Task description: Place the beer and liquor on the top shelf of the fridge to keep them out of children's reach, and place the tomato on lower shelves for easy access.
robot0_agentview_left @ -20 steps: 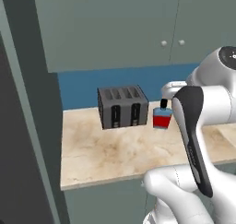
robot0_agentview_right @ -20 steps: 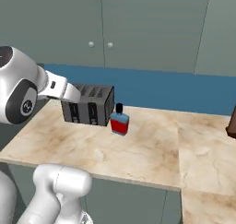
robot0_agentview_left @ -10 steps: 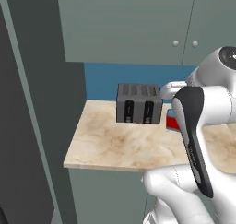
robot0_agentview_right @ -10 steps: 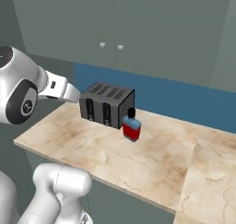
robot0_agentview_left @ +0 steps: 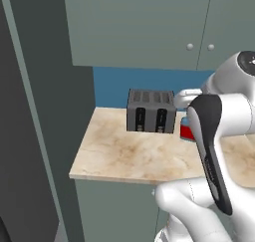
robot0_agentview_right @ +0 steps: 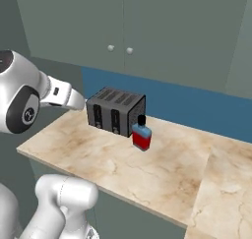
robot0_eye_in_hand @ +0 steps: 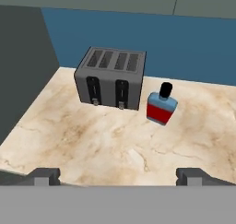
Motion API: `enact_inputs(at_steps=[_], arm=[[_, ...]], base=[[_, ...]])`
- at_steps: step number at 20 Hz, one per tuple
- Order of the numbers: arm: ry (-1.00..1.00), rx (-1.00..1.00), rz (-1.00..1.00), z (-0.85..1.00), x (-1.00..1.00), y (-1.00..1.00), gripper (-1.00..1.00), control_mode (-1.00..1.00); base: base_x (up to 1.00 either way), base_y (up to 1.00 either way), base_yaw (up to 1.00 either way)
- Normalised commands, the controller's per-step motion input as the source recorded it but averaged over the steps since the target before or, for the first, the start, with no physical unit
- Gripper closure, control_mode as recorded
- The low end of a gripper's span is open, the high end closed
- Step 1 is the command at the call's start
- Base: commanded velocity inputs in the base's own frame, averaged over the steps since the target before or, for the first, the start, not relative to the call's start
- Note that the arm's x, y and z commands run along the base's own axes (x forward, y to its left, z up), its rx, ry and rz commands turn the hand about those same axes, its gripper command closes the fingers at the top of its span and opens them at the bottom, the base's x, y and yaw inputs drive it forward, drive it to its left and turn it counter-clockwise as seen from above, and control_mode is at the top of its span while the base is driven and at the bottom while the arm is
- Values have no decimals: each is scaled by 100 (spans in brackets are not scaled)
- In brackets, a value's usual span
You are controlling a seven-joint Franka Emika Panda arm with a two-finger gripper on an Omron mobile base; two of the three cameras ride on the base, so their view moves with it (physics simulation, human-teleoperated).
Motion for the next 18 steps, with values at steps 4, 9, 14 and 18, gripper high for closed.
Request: enact_inputs(at_steps=[4,9,14,18], arm=[[-8,0,-2,-38,-53,0,-100,-100],[-17,0,-5,-42,-67,-19,-100,-100],[-9,2,-1,-43,-7,-53,-100,-100],[0,11,3,-20,26,-69,-100,-100]], base=[[0,0,0],[0,0,0],[0,0,0],[0,0,0]])
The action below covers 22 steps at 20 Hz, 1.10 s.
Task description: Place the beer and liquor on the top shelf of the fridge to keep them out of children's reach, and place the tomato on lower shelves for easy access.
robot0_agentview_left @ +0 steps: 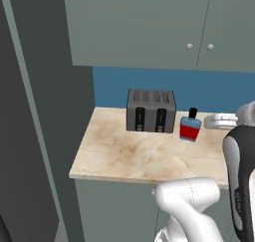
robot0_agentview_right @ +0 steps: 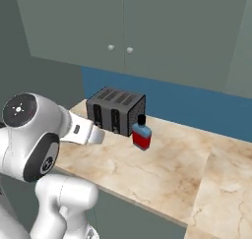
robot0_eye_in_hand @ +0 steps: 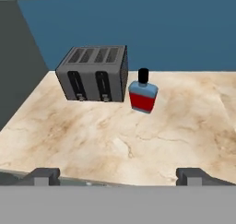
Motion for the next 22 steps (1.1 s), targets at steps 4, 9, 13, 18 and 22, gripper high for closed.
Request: enact_inputs(at_steps=[4,9,13,18,22], arm=[[0,15,8,-18,39,-75,-100,-100],[-6,19,15,-32,38,-70,-100,-100],[-18,20,18,-36,34,-46,-100,-100],[-15,9,22,-19,37,-15,-100,-100],[-10,0,24,-17,34,0,-100,-100]], base=[[0,0,0],[0,0,0],[0,0,0],[0,0,0],[0,0,0]])
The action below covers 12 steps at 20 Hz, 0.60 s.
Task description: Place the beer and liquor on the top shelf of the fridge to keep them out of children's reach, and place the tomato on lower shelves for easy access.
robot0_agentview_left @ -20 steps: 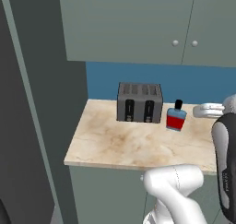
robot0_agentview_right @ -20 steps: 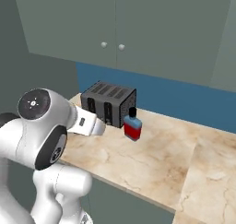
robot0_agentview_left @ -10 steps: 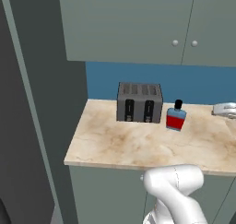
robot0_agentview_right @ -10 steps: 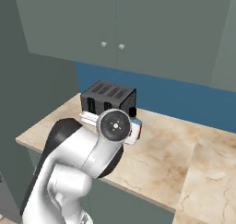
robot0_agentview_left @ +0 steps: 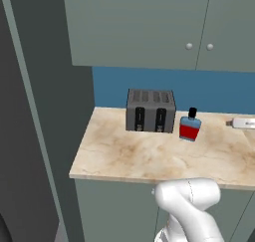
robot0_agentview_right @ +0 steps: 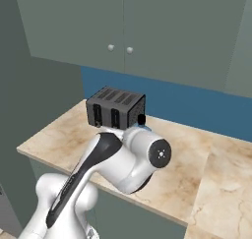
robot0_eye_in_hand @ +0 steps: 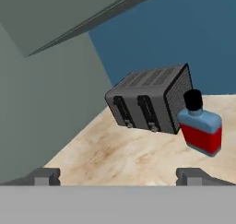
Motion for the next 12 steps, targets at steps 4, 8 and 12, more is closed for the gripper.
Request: enact_inputs(at_steps=[4,8,12], arm=[[-8,0,26,-20,33,0,-100,-100],[-15,-3,24,-32,25,0,-100,-100],[-25,-3,19,-35,21,0,-100,-100]], base=[[0,0,0],[0,0,0],[0,0,0]])
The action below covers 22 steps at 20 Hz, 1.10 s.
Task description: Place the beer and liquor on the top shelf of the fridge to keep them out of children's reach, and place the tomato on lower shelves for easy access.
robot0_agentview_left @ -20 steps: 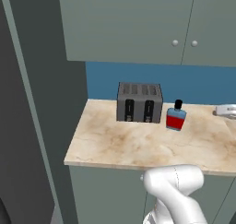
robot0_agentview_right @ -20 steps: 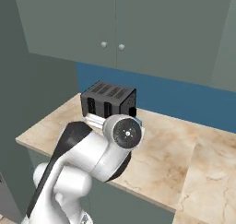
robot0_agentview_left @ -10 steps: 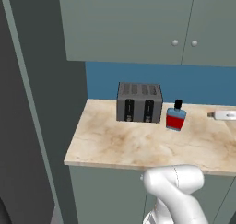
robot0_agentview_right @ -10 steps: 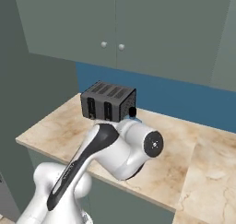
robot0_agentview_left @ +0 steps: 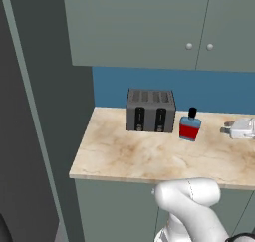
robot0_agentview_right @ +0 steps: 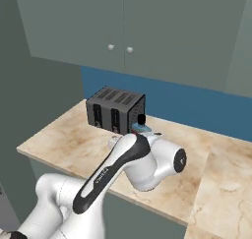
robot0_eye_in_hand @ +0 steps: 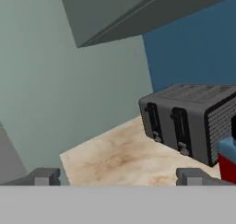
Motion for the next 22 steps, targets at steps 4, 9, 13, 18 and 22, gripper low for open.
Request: enact_inputs(at_steps=[4,9,13,18,22], arm=[[-32,-4,6,-35,21,0,-100,-100],[-21,-3,0,-9,27,0,-100,-100],[-7,-1,0,0,26,6,-100,-100],[-1,0,0,0,26,1,-100,-100],[0,0,0,0,31,0,-100,-100]], base=[[0,0,0],[0,0,0],[0,0,0],[0,0,0],[0,0,0]])
